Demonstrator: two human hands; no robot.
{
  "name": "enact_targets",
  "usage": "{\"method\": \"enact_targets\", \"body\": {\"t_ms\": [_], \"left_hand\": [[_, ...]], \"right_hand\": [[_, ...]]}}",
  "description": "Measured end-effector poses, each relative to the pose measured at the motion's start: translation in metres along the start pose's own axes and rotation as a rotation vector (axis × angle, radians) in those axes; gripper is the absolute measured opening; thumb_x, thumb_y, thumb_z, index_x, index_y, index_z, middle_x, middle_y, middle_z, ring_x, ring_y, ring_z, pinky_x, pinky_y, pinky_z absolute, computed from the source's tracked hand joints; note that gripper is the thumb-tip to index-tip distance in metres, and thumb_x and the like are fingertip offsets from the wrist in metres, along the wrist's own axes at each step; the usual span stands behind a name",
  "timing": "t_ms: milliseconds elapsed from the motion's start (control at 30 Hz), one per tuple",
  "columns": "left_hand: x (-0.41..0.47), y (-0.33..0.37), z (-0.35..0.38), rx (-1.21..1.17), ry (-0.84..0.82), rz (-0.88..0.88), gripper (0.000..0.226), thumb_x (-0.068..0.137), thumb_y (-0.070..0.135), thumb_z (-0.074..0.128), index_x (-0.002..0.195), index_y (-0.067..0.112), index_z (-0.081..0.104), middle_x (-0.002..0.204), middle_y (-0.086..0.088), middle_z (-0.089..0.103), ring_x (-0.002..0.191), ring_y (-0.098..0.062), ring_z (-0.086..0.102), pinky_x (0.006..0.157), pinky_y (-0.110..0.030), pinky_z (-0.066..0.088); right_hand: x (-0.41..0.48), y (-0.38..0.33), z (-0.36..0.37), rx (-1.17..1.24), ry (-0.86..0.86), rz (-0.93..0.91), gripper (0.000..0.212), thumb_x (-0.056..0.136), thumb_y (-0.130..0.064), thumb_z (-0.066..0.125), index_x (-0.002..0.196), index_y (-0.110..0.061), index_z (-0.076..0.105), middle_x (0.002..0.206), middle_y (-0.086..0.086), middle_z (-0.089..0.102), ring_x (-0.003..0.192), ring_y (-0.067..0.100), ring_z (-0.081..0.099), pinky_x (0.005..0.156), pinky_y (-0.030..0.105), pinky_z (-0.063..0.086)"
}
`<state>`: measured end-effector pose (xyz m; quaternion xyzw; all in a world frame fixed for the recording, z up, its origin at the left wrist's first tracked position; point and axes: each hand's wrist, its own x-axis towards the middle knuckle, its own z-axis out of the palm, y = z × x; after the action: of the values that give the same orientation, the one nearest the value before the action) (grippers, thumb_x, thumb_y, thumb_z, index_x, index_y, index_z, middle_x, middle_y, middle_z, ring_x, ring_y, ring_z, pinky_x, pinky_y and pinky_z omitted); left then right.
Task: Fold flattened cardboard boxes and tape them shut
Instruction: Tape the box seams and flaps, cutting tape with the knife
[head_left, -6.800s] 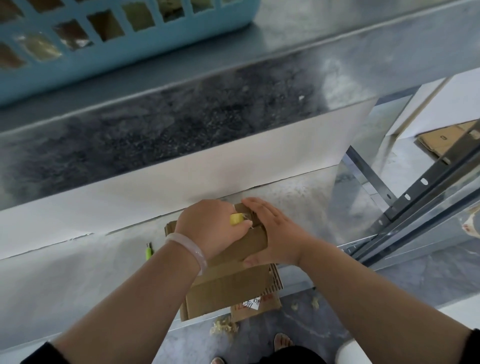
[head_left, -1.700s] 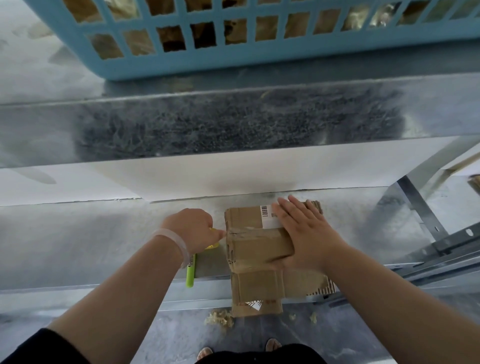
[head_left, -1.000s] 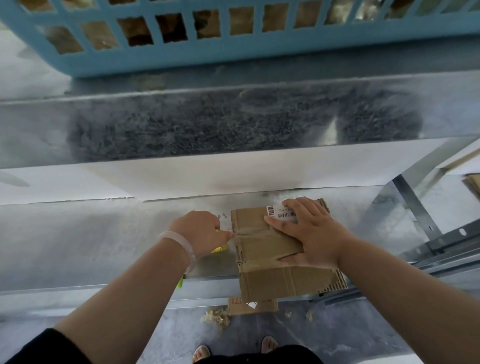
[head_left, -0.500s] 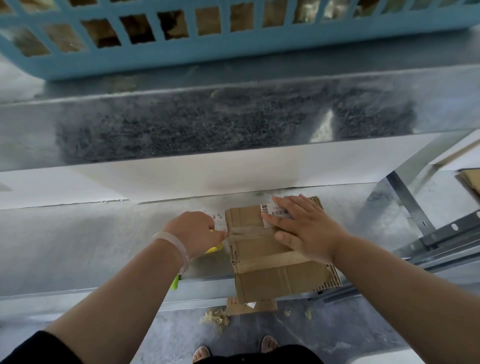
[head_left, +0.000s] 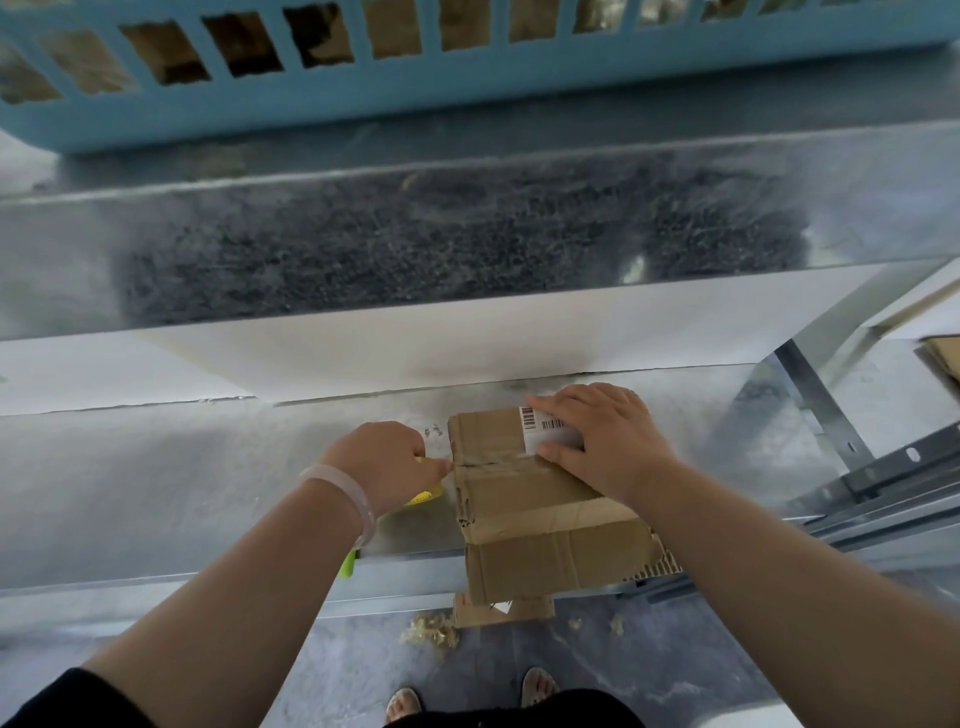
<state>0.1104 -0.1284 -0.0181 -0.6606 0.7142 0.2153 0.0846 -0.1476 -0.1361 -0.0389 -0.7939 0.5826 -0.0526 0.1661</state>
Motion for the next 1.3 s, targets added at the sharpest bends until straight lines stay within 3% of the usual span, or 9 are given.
{"method": "enact_targets", "body": {"t_ms": [200,367,500,933,1133,1300], "left_hand": [[-0.001,0.000,0.000,-0.007,-0.001,-0.014,0.040,0.090,0.059,0.047,0.086,0.023,0.064,0.077,0.012,0.051,0.086,-0.016,0.053,0.072,-0.028,0.038],[-0.001,0.000,0.000,-0.022,0.007,-0.013,0.040,0.090,0.059,0.047,0.086,0.023,0.064,0.079,0.010,0.054,0.086,-0.015,0.053,0.072,-0.028,0.038],[-0.001,-0.001,0.000,-0.033,0.003,-0.009,0.042,0.089,0.060,0.047,0.086,0.022,0.065,0.078,0.010,0.054,0.085,-0.015,0.054,0.073,-0.029,0.040],[0.000,-0.003,-0.003,-0.041,-0.007,0.008,0.041,0.089,0.059,0.047,0.084,0.022,0.065,0.075,0.012,0.052,0.083,-0.015,0.053,0.071,-0.028,0.039],[0.002,-0.003,-0.005,-0.040,-0.027,0.016,0.040,0.090,0.058,0.047,0.084,0.022,0.063,0.077,0.011,0.054,0.084,-0.015,0.054,0.071,-0.029,0.039],[0.002,-0.003,-0.003,-0.028,-0.022,0.022,0.042,0.090,0.059,0.047,0.088,0.021,0.065,0.078,0.010,0.053,0.086,-0.016,0.054,0.073,-0.030,0.041]], "right_hand": [[0.005,-0.002,0.001,0.005,0.072,0.018,0.042,0.097,-0.046,0.049,0.138,-0.048,0.045,0.136,-0.019,0.051,0.130,0.009,0.039,0.110,0.027,0.017],[0.004,0.001,0.005,-0.127,-0.038,-0.018,0.064,0.091,-0.070,0.031,0.150,-0.047,0.021,0.143,-0.018,0.039,0.136,0.013,0.030,0.116,0.034,0.014],[0.006,-0.001,0.003,-0.156,-0.078,-0.002,0.068,0.090,-0.071,0.034,0.151,-0.049,0.014,0.145,-0.017,0.038,0.136,0.014,0.030,0.116,0.036,0.015],[0.019,-0.006,-0.002,-0.011,-0.116,0.122,0.055,0.085,-0.065,0.057,0.137,-0.056,0.040,0.145,-0.015,0.045,0.136,0.015,0.035,0.112,0.035,0.017],[0.025,0.003,-0.021,0.028,-0.300,0.079,0.058,0.093,-0.049,0.058,0.143,-0.058,0.030,0.148,-0.013,0.043,0.138,0.017,0.032,0.114,0.034,0.015],[0.013,0.005,-0.012,-0.129,-0.202,-0.003,0.059,0.096,-0.057,0.046,0.148,-0.055,0.018,0.151,-0.014,0.040,0.140,0.014,0.032,0.114,0.033,0.015]]}}
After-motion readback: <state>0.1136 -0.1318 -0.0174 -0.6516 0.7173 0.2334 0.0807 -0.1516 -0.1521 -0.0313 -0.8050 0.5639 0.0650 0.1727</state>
